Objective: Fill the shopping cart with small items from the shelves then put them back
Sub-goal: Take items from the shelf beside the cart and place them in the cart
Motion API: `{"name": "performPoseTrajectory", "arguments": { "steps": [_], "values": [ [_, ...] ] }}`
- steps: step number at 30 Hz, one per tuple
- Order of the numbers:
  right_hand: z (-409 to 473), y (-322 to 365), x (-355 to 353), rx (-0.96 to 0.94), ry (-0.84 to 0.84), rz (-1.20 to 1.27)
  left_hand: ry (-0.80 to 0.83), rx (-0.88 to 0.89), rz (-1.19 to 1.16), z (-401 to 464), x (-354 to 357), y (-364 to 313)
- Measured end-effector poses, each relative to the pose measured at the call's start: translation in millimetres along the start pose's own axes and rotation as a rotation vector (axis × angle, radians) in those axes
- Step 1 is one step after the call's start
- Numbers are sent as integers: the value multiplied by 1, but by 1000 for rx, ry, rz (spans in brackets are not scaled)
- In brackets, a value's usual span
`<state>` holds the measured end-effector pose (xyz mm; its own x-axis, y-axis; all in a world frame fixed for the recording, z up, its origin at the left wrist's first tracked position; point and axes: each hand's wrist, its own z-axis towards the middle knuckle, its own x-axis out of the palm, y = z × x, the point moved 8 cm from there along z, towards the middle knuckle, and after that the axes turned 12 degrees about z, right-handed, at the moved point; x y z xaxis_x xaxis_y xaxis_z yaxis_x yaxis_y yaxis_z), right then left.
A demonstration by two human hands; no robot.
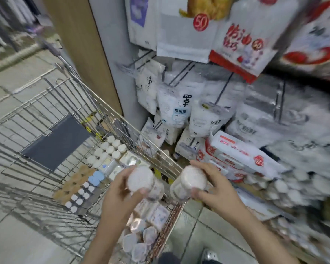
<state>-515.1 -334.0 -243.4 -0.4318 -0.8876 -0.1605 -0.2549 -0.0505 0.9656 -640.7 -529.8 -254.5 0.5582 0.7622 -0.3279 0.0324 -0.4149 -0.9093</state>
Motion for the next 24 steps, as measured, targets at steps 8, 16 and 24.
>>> {"name": "performPoseTrajectory", "arguments": {
  "steps": [8,16,24],
  "values": [
    [-108,24,-87,1,-364,469,227,58,-252,-29,48,-83],
    [-230,2,-183,-10,-751,708,423,113,-273,-78,151,-145],
    [-379,-9,-285,-126,-915,716,631,202,-200,-190,304,-207]
  ]
}}
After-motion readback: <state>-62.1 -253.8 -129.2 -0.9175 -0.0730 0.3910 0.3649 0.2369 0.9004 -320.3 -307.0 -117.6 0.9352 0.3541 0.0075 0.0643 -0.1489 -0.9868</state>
